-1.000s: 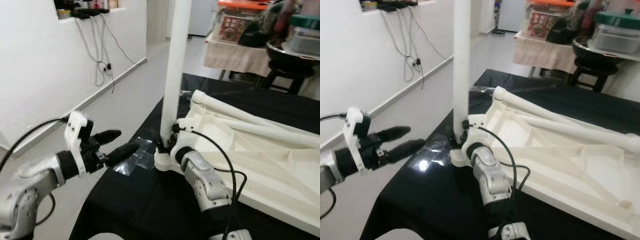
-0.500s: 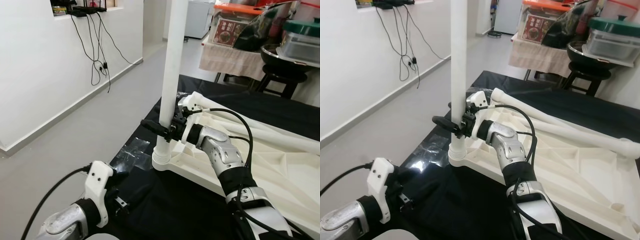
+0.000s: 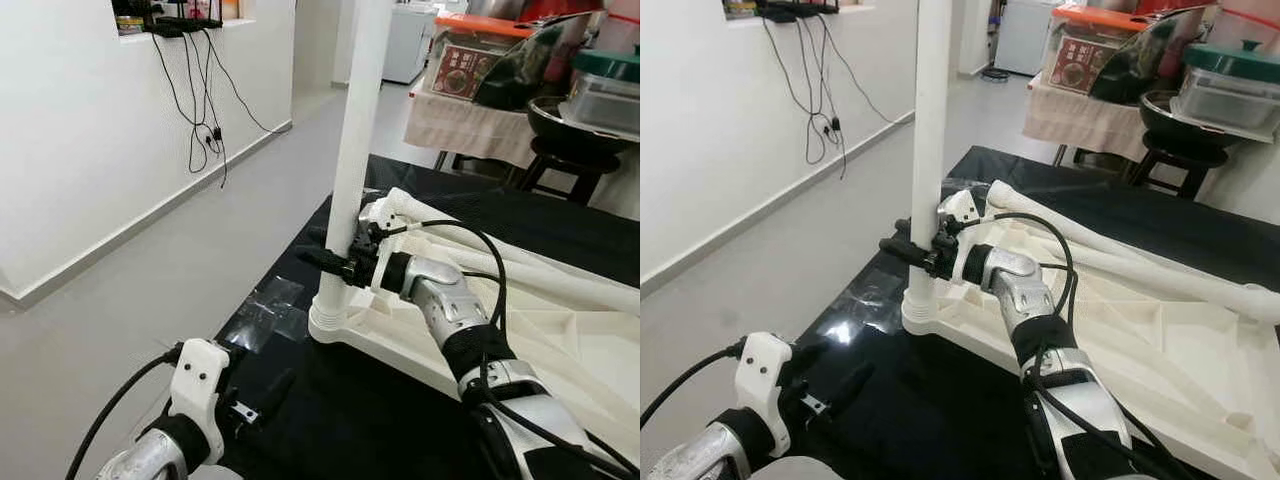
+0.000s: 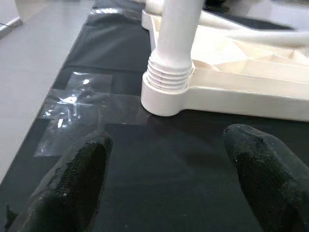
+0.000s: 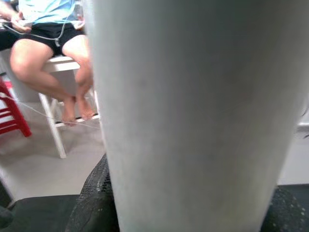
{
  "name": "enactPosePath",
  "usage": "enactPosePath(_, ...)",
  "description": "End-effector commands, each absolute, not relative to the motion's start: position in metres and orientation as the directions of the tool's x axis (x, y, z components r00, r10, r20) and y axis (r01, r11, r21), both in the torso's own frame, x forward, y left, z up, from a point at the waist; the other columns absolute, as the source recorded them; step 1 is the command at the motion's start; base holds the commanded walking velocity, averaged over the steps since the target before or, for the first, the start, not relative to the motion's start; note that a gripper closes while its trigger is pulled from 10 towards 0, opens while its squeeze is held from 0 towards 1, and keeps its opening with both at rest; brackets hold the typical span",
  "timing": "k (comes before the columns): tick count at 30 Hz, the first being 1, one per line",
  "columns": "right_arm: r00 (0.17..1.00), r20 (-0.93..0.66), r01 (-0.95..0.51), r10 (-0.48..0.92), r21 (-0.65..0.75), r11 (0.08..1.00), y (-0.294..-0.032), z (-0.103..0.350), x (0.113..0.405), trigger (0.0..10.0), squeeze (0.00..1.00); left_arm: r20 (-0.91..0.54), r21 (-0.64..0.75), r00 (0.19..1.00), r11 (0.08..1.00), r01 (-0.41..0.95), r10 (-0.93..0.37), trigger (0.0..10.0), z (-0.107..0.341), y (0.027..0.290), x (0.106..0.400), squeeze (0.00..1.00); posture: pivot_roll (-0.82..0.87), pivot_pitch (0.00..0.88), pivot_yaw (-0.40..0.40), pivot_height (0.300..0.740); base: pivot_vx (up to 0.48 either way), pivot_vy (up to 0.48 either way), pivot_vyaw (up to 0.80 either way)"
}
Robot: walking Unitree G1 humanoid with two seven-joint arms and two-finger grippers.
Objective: Building children table
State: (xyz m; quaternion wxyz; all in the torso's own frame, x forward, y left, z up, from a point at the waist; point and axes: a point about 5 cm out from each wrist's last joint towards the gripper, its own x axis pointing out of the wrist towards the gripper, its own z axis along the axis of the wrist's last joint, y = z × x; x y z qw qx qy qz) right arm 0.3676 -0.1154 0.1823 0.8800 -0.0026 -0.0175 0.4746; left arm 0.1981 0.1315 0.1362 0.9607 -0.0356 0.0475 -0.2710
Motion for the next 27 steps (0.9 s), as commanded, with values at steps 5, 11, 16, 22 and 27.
enactPosePath(5, 0.942, -0.117, -0.312, 0.315, 0.042, 0.949, -0.121, 0.134, 0.323, 0.0, 0.00, -0.067, -0.064, 0.860, 0.862, 0.503, -0.506, 10.0, 0.132, 0.131, 0.200, 0.00, 0.05, 0.034, -0.103, 0.740, 0.000, 0.000, 0.00)
enactPosePath(11, 0.961, -0.178, -0.206, 0.210, 0.038, 0.978, -0.108, 0.120, 0.284, 0.0, 0.00, -0.031, -0.076, 0.852, 0.851, 0.520, -0.523, 10.0, 0.131, 0.125, 0.212, 0.00, 0.00, 0.015, -0.066, 0.740, 0.000, 0.000, 0.00)
enactPosePath(16, 0.963, -0.182, -0.202, 0.201, 0.014, 0.979, -0.114, 0.119, 0.293, 0.0, 0.00, -0.030, -0.090, 0.842, 0.841, 0.534, -0.538, 10.0, 0.129, 0.123, 0.215, 0.00, 0.00, 0.008, -0.061, 0.740, 0.000, 0.000, 0.00)
enactPosePath(22, 0.949, -0.156, -0.273, 0.275, 0.039, 0.961, -0.110, 0.130, 0.297, 10.0, 1.00, -0.019, -0.103, 0.837, 0.834, 0.543, -0.547, 0.0, 0.125, 0.121, 0.217, 0.00, 0.00, 0.000, -0.058, 0.740, 0.000, 0.000, 0.00)
enactPosePath(27, 0.752, 0.032, -0.658, 0.658, 0.080, 0.749, -0.106, 0.171, 0.320, 10.0, 1.00, -0.029, -0.072, 0.794, 0.794, 0.604, -0.607, 0.0, 0.122, 0.112, 0.222, 0.00, 0.01, 0.000, -0.060, 0.740, 0.000, 0.000, 0.00)
